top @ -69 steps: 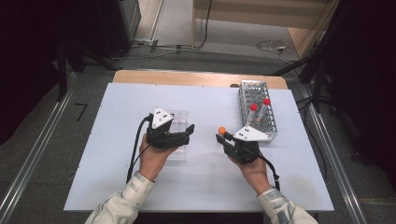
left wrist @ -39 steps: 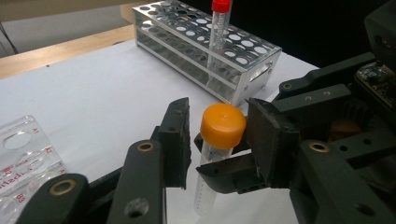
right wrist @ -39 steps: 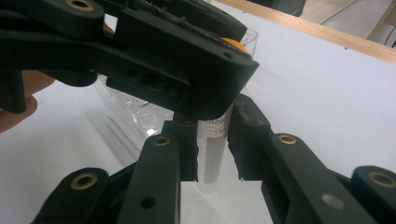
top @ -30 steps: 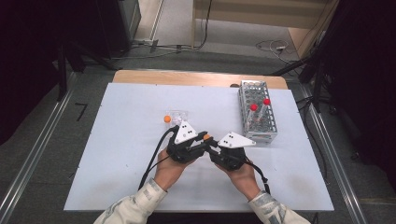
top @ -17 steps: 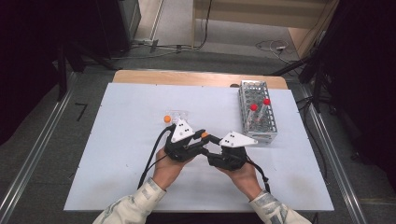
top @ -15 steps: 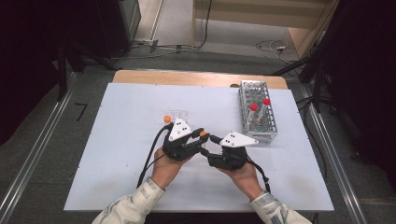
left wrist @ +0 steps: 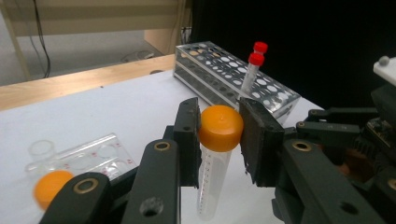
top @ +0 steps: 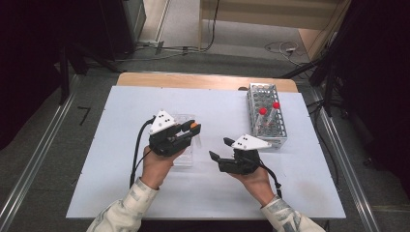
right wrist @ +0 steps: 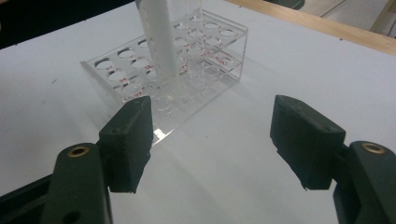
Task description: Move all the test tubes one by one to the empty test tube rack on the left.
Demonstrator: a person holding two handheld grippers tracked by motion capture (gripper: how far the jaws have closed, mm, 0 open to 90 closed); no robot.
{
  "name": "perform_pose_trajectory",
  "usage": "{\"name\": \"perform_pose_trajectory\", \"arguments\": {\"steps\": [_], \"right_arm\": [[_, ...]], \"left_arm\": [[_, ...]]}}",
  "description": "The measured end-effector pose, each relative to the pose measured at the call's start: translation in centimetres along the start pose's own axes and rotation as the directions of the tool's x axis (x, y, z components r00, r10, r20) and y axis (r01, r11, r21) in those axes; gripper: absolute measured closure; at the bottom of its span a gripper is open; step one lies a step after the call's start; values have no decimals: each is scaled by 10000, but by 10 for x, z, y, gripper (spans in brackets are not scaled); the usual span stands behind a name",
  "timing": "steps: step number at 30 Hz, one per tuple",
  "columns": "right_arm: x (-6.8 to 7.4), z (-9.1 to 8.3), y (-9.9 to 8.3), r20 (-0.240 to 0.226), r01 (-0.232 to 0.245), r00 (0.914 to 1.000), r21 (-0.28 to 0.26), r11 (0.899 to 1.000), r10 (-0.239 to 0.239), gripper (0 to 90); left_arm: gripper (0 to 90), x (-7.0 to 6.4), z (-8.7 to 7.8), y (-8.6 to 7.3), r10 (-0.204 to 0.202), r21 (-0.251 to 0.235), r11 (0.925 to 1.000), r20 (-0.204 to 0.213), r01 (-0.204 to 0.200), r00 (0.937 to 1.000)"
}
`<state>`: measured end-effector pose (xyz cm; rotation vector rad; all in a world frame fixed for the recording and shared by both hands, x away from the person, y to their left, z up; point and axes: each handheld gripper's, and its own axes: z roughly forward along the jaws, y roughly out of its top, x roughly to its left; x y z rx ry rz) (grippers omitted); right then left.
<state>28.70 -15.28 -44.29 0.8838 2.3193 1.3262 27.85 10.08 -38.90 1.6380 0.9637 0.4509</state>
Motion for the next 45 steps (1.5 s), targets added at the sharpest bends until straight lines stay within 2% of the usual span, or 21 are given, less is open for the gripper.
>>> {"name": "perform_pose_trajectory", "arguments": {"steps": [8, 15, 22, 30, 35, 39, 45], "right_arm": [[-1, -1, -1, 60, -4, 10000, -12, 10000, 4, 284], [-2, -2, -1, 116, -54, 9999, -11, 10000, 54, 284], [-3, -3, -2, 167, -45, 9999, -39, 10000, 46, 285], [-3, -3, -2, 190, -22, 9998, -51, 10000, 23, 286], [-4, -3, -2, 211, -12, 9998, -37, 10000, 13, 286], [-3, -3, -3, 210, -11, 9998, -20, 10000, 12, 286], [-4, -4, -3, 226, -27, 9997, -22, 10000, 28, 286]], "left_arm": [[694, 23, -19, 9, -266, -255, 9994, -711, 248, 9971], [694, 36, -26, 8, -213, -95, 9998, -1358, 202, 9905], [694, 37, -25, 6, 100, 101, 9999, -1788, -83, 9838], [694, 37, -23, 4, 347, 307, 9991, -2050, -290, 9781], [693, 36, -17, -1, 564, 606, 9972, -2166, -442, 9746], [692, 35, -9, -8, 798, 1099, 9924, -2256, -561, 9709], [690, 37, -2, -16, 830, 1786, 9831, -2437, -394, 9663]]}}
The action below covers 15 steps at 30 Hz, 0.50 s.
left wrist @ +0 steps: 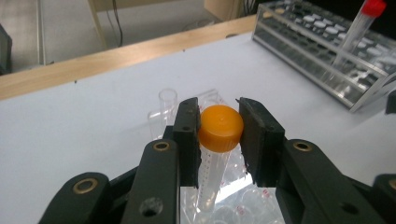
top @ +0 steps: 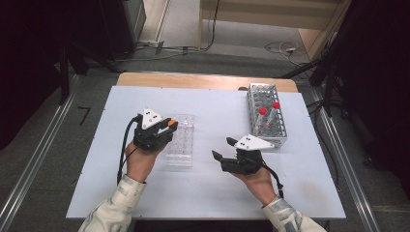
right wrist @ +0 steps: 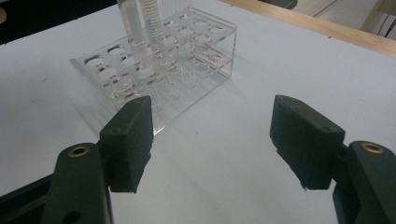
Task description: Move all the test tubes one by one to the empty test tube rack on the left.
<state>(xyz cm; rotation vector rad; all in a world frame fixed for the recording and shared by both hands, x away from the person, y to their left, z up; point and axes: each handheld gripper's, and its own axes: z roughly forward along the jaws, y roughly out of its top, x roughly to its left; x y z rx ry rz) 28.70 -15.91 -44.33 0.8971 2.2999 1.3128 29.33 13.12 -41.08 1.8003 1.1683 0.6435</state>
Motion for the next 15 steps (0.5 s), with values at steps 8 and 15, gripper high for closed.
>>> {"name": "perform_pose_trajectory", "arguments": {"steps": [8, 15], "right_arm": [[0, 0, 0, 6, 29, 10000, 5, 10000, -29, 286], [-4, -3, 1, 212, 92, 9997, -109, 9999, -89, 295]], "left_arm": [[634, 0, 1, -1, -79, 135, 9999, 98, 78, 9999], [507, 0, -2, 1, -295, -385, 9988, 412, 311, 9987]]}}
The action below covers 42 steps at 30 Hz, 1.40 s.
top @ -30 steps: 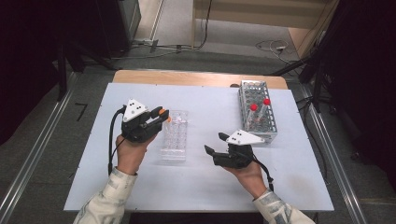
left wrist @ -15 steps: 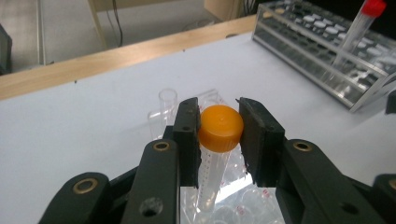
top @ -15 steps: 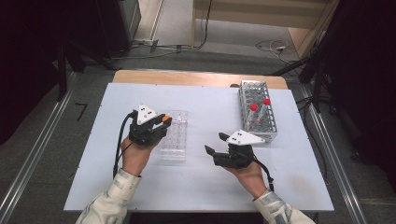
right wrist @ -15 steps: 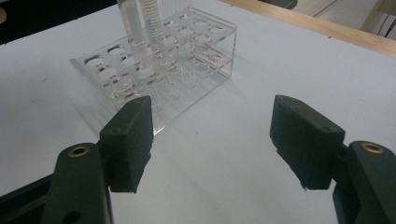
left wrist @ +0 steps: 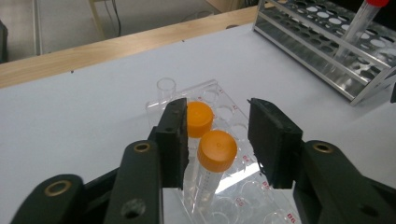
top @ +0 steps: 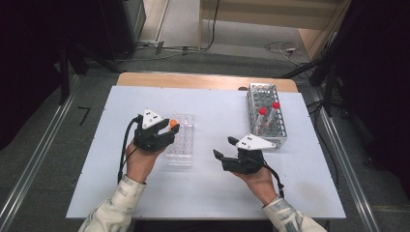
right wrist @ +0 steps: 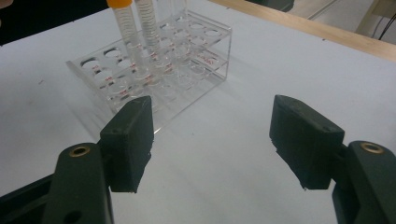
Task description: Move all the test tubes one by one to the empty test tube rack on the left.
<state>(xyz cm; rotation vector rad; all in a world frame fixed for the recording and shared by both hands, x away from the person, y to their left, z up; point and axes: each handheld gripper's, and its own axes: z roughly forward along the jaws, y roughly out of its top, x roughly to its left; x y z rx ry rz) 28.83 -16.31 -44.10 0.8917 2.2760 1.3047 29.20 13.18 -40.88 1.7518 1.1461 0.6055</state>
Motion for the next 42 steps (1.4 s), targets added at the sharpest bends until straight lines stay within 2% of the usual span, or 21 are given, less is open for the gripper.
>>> {"name": "perform_pose_trajectory", "arguments": {"steps": [3, 7, 13, 18, 20, 24, 32, 39, 42], "right_arm": [[-8, -5, 1, 229, -138, 9996, -109, 9998, 140, 295], [-26, -15, 4, 701, -472, 9963, -413, 9980, 500, 300], [-56, -27, 5, 1424, -982, 9840, -680, 9928, 1071, 314], [-80, -34, 3, 2242, -1362, 9621, -981, 9858, 1552, 331], [-88, -33, 2, 2610, -1480, 9500, -1075, 9831, 1716, 347], [-102, -27, 0, 3107, -1553, 9328, -1101, 9817, 1824, 386], [-119, -6, -4, 3444, -1693, 9196, -870, 9817, 1891, 460], [-125, 3, -5, 3532, -1734, 9155, -858, 9811, 1926, 533], [-125, 6, -6, 3547, -1662, 9164, -837, 9825, 1852, 564]], "left_arm": [[404, -2, 0, 1, -156, -159, 9997, 282, 160, 9995], [330, -3, 0, 2, -270, -275, 9992, 288, 278, 9992], [319, -5, 1, 1, -265, -282, 9992, 297, 273, 9992], [319, -6, 2, 1, -248, -281, 9993, 288, 256, 9993], [319, -6, 3, 1, -230, -264, 9994, 283, 238, 9993], [319, -8, 3, 1, -222, -287, 9993, 304, 230, 9993], [320, -9, 3, 1, -219, -311, 9993, 333, 229, 9992], [320, -9, 4, 1, -215, -319, 9992, 329, 225, 9992], [320, -9, 4, 1, -233, -338, 9991, 327, 244, 9992]]}}
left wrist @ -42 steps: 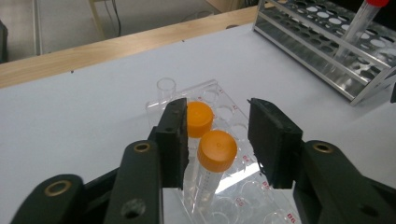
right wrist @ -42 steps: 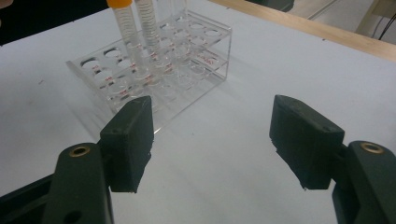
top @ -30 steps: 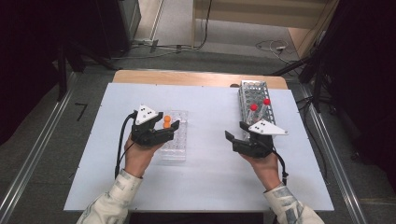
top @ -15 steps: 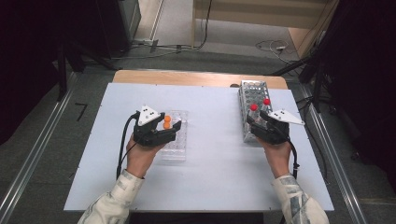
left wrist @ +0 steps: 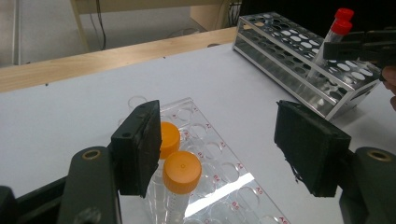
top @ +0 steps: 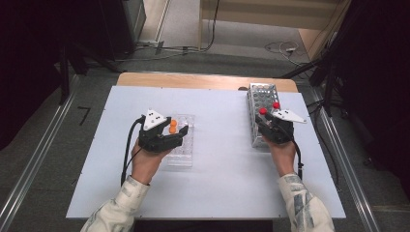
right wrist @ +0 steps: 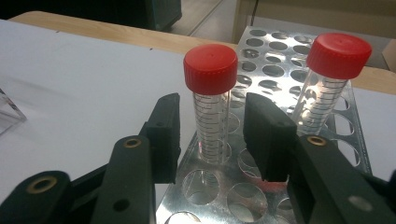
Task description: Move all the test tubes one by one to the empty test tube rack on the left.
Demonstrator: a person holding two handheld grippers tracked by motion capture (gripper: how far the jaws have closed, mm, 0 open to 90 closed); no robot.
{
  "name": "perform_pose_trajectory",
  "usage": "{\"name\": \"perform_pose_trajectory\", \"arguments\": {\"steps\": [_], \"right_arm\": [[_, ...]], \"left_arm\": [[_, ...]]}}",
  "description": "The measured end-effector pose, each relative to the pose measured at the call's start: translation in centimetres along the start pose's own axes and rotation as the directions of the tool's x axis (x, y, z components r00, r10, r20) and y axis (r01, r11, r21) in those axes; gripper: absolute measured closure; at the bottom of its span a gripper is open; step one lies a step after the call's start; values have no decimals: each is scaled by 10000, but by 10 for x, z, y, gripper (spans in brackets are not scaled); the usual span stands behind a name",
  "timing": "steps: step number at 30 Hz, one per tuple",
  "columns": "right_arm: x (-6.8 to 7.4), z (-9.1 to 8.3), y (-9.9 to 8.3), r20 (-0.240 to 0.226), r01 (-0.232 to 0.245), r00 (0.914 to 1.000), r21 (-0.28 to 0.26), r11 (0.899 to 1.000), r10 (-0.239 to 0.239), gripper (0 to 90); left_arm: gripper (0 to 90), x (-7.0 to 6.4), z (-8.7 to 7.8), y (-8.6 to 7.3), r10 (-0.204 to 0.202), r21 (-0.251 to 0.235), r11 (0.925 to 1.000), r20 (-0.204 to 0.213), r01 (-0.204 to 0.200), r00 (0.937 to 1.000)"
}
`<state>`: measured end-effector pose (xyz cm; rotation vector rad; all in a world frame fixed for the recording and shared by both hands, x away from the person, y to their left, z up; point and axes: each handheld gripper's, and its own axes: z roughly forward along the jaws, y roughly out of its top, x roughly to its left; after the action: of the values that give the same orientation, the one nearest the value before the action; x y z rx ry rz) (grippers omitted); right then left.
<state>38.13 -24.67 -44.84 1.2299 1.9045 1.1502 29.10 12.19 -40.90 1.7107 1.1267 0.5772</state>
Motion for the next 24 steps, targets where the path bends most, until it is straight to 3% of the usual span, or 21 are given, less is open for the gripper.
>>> {"name": "perform_pose_trajectory", "arguments": {"steps": [15, 24], "right_arm": [[1, 3, -2, 143, 48, 9999, 19, 10000, -49, 705], [3, -15, 13, 254, 35, 9997, -665, 9978, -19, 708]], "left_arm": [[320, -1, 0, 0, 44, 2, 10000, -5, -44, 10000], [319, -1, -1, 0, 30, -97, 9999, -8, -30, 10000]]}}
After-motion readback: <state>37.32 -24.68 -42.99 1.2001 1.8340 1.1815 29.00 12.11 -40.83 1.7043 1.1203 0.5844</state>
